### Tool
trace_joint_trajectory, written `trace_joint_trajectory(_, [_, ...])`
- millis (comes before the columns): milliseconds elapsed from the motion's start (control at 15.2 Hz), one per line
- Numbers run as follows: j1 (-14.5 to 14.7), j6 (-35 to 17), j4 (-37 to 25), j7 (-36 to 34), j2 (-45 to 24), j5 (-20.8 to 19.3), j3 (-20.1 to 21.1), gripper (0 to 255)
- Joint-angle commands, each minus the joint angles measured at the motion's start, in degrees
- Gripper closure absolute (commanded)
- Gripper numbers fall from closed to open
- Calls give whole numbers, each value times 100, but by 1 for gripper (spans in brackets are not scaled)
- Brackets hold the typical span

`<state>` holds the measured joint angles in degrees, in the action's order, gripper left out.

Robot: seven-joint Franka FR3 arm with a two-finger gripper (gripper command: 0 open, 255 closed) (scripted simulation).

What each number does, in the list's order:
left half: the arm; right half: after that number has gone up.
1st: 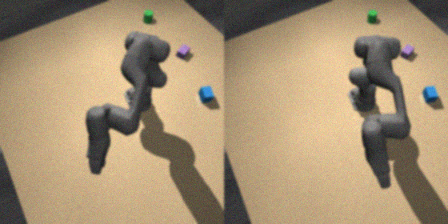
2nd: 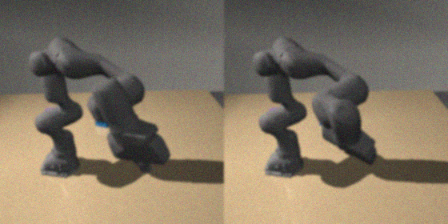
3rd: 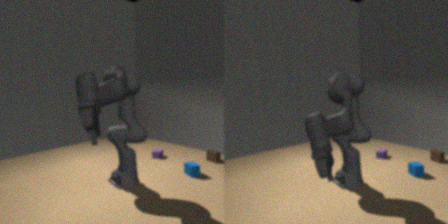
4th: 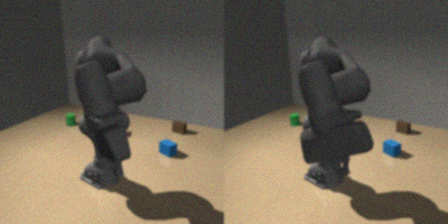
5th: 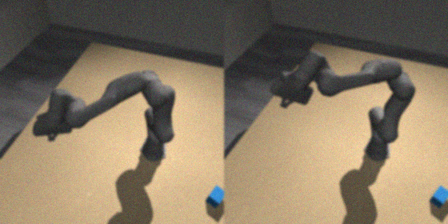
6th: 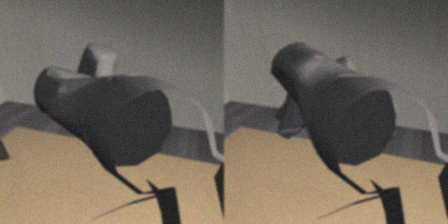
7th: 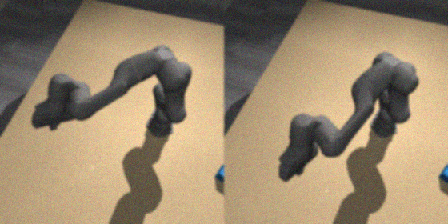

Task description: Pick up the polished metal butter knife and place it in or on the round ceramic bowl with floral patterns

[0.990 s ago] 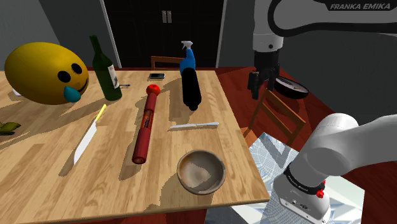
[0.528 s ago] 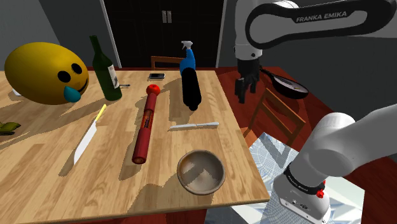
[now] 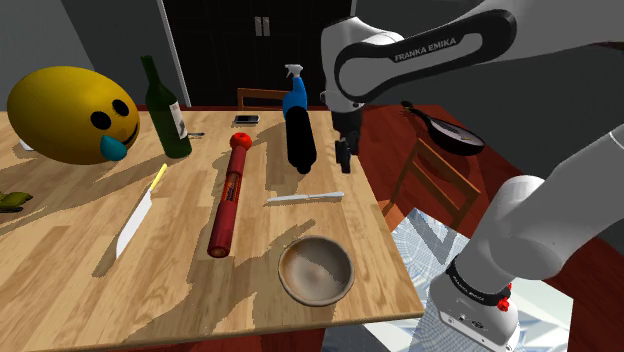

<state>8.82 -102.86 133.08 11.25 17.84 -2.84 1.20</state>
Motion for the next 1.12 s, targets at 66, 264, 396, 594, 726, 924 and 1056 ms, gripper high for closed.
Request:
trace_joint_trajectory(66, [161,-366,-250,470,-587,-24,64,0])
trace_joint_trajectory(264, [316,-666,-532,890,-1142,-47,165,0])
trace_joint_trajectory(396, [413,-845,-729,1156,-1498,-69,248,0])
trace_joint_trajectory(594, [548,-1071,-1015,1518,-1984,-115,382,0])
trace_joint_trajectory(726, [542,-1225,-901,1511,-2024,-125,379,0])
trace_joint_trajectory(924, [536,-1456,-738,1500,-2093,-143,372,0])
trace_joint_trajectory(1056, [531,-1611,-636,1492,-2145,-156,368,0])
